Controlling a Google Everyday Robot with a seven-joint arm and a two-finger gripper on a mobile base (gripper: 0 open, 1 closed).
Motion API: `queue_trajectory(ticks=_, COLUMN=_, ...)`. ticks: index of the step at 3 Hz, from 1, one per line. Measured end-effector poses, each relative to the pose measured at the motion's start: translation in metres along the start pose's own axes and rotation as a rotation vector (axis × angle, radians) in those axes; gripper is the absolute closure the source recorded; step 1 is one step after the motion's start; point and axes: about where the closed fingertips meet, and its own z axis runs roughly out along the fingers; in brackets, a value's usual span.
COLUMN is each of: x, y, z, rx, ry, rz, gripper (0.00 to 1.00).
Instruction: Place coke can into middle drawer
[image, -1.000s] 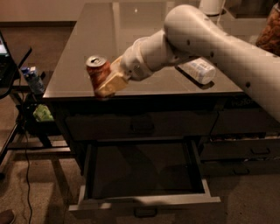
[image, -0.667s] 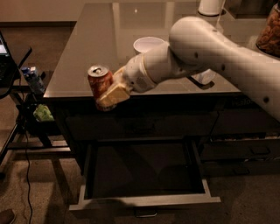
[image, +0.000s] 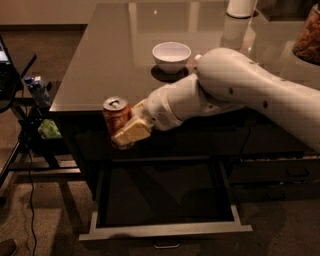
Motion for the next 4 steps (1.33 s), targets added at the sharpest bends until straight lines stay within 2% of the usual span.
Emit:
queue_trajectory(ticks=1, x=-0.002, y=-0.001, z=0.0, rx=0.001, ry=-0.003, rz=-0.003, gripper=1.0)
queue_trajectory(ticks=2, x=0.026, y=0.01, z=0.013, rx=-0.005, ry=-0.004, rz=0.055, gripper=1.0)
queue_trajectory(ticks=4, x=0.103, y=0.039, z=0.057, rx=-0.025, ry=0.004, rz=0.211, gripper=1.0)
